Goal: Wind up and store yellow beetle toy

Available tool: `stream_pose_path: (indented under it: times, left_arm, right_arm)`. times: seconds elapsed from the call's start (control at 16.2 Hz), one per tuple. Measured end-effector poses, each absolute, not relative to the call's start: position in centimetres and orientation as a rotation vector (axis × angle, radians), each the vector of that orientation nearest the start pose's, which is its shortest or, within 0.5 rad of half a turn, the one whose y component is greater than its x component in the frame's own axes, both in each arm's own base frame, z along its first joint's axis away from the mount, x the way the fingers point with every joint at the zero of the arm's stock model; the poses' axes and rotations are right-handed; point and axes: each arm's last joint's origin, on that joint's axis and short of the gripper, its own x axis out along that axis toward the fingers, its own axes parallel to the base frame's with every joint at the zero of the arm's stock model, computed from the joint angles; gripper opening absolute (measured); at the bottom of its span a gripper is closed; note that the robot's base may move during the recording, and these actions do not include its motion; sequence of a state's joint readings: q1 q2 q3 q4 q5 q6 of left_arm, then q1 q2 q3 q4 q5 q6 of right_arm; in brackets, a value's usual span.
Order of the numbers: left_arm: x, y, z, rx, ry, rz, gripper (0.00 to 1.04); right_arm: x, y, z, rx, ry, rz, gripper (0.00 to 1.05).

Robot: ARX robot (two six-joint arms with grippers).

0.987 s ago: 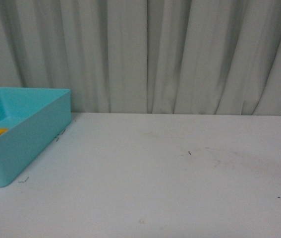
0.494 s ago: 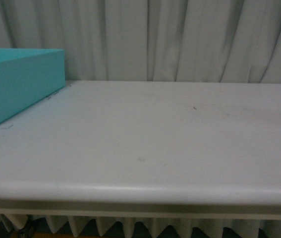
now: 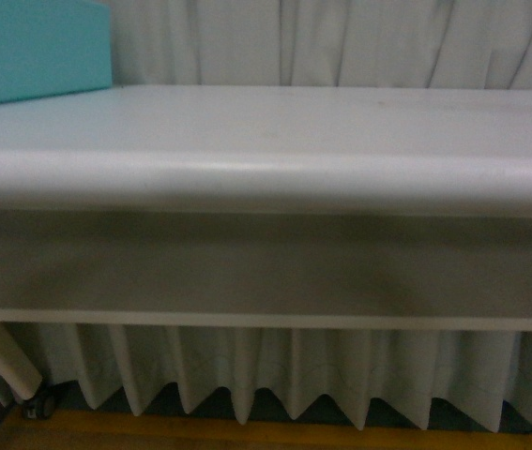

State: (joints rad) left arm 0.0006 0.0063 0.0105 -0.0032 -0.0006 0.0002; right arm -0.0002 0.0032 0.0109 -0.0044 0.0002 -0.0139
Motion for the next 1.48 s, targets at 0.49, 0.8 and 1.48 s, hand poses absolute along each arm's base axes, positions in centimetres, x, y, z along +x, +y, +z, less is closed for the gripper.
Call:
stream_pose_path:
  times: [0.49, 0.8, 1.48]
  left_arm:
    - [9.75, 0.01, 16.59, 0.001, 0.002, 0.002, 0.98]
    - [9.75, 0.01, 16.6, 0.0, 0.002, 0.001, 0.98]
    - [9.75, 0.01, 16.6, 0.0, 0.002, 0.001, 0.98]
  right_arm:
    - [9.72, 0.0, 16.64, -0.013, -0.002, -0.001, 0.98]
    - [9.72, 0.0, 16.65, -0.013, -0.003, -0.001, 0.98]
    - [9.72, 0.0, 16.65, -0.013, -0.003, -0.001, 0.98]
